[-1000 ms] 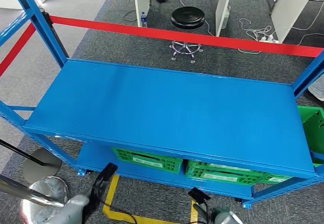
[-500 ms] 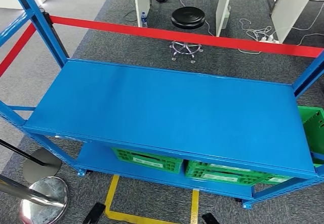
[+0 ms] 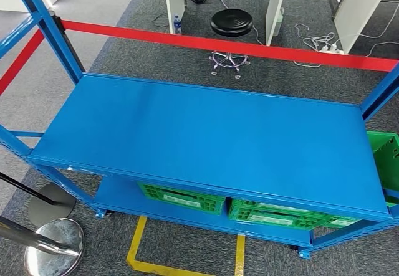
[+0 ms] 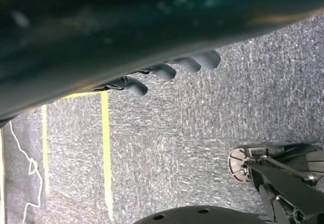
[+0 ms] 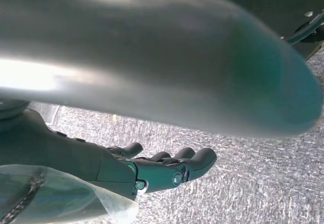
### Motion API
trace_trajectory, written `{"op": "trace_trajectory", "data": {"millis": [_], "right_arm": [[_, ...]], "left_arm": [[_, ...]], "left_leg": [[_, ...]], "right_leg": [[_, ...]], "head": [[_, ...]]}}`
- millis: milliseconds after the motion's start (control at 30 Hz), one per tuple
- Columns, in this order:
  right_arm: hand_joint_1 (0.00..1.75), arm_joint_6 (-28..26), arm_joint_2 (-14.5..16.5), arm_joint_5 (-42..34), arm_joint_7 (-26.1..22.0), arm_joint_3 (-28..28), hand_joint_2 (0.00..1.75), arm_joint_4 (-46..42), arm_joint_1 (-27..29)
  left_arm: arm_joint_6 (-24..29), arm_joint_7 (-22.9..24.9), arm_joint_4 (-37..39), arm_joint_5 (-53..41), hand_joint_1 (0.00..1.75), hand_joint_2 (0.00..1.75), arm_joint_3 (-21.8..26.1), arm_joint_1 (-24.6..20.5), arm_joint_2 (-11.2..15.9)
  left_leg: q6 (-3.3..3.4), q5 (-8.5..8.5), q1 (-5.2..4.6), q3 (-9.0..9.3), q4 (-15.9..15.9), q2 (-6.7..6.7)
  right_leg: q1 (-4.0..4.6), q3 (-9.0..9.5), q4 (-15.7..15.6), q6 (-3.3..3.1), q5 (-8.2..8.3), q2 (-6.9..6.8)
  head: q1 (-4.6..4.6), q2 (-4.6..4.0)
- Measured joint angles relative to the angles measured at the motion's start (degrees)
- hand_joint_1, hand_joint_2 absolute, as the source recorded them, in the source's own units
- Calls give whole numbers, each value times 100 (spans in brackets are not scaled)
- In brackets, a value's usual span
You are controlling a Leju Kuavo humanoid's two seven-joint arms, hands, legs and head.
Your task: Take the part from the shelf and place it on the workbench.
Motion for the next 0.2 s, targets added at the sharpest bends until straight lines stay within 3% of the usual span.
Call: {"op": "trace_trajectory", "data": {"millis": [200], "right_arm": [[0,-7,-7,-15,-7,-20,0,-25,37]], "left_arm": [[-2,-8,-33,2,0,0,54,41,2]], "left_leg": [[-1,-2,0,13,0,0]], "right_leg": [[0,12,0,0,-1,0]], "head": [[0,0]]}}
